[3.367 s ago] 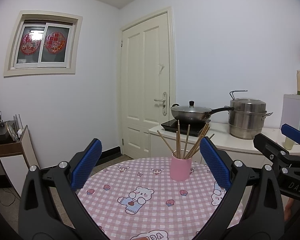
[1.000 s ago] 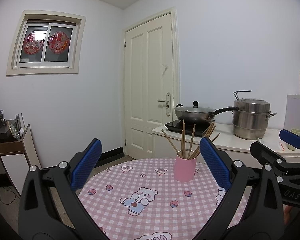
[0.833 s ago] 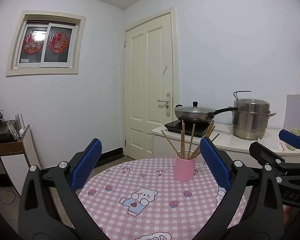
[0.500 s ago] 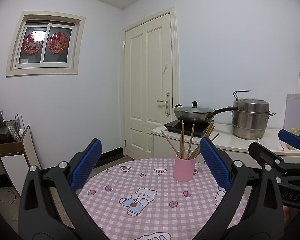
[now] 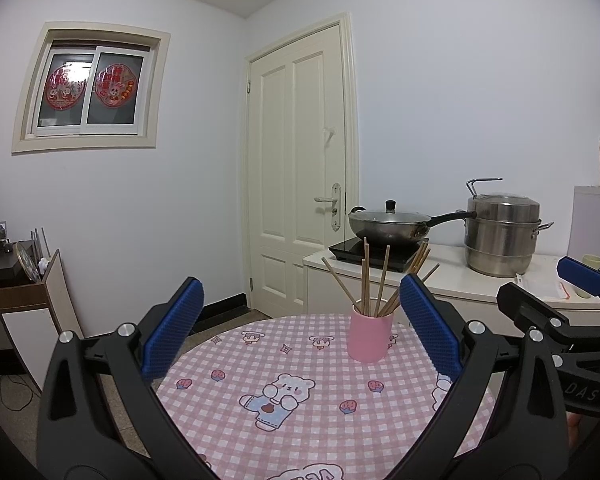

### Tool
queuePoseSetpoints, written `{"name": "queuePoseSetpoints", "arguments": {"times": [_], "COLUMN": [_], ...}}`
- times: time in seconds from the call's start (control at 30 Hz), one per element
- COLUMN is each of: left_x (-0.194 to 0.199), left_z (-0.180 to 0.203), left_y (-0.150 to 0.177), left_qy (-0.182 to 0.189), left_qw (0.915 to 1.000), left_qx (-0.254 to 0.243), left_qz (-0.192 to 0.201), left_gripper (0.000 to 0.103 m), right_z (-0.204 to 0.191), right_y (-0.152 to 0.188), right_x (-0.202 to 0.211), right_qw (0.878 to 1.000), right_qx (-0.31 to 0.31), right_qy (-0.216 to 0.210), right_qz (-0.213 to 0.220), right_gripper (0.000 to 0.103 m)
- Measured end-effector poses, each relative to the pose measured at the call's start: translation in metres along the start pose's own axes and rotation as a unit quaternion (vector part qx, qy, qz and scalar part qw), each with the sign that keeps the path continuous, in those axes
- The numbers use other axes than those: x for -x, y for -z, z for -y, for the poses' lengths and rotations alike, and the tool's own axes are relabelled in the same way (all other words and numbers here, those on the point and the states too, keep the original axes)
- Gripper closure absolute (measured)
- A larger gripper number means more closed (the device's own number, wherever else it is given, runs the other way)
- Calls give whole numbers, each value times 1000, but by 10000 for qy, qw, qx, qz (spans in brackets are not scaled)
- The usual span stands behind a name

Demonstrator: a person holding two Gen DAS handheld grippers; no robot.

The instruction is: Organize utensils

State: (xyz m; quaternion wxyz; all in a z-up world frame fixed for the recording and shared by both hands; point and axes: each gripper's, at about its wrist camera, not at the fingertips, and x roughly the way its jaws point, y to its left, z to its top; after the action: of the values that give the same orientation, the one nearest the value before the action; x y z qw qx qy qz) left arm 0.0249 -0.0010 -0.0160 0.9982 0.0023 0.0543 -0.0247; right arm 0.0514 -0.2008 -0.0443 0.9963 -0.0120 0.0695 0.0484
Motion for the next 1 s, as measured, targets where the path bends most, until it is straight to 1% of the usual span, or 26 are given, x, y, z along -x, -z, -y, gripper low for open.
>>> {"name": "queuePoseSetpoints", "arguments": {"times": [1.0], "left_x": [-5], "left_z": [-3], "left_y": [5], "left_qy": [-10], "left_qw": [10000], "left_qx": [-14], "left_qz": [-89], "left_gripper": [6], "right_z": [3], "right_y": [5], "right_x": [-6], "right_qw": [10000], "right_qx": [28], "right_qy": [-45], "right_qz": [-71], "right_gripper": [8]}}
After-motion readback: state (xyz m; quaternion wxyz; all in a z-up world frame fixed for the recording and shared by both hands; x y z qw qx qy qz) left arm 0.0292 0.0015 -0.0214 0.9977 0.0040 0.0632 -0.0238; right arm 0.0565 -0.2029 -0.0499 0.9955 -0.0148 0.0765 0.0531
